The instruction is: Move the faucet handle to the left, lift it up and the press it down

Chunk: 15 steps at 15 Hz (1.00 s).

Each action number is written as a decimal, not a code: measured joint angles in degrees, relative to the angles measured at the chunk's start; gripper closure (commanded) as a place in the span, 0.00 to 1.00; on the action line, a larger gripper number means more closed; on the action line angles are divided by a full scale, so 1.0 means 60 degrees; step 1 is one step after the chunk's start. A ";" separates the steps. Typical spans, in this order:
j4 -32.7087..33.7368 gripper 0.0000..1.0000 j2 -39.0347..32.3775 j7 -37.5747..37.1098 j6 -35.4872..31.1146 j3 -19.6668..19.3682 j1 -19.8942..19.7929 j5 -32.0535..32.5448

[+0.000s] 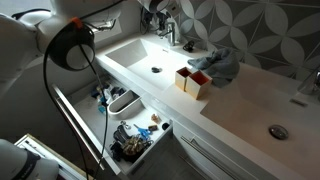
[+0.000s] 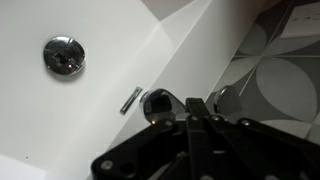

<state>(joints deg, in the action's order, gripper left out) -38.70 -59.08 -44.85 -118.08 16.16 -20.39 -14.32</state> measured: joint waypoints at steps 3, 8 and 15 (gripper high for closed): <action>0.0000 1.00 0.0000 0.0000 0.0000 0.0001 0.0000 0.0000; -0.0013 1.00 -0.0033 0.0015 -0.0065 0.0002 0.0001 0.0005; -0.0014 1.00 -0.0188 0.0582 -0.0867 0.0326 -0.0123 -0.0199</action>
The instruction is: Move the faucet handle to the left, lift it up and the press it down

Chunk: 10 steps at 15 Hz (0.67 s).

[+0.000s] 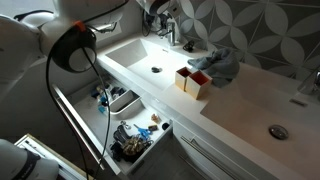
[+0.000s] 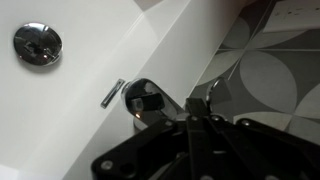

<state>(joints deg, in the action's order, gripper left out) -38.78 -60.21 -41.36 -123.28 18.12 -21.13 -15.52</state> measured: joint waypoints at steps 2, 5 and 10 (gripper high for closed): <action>0.0000 1.00 -0.0053 0.0298 -0.0119 0.0175 -0.0108 -0.0122; 0.0000 1.00 -0.0129 0.0738 -0.0306 0.0449 -0.0277 -0.0333; 0.0000 1.00 -0.0208 0.1180 -0.0415 0.0755 -0.0451 -0.0465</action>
<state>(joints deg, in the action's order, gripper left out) -38.79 -61.45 -34.28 -125.77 22.65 -23.83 -18.31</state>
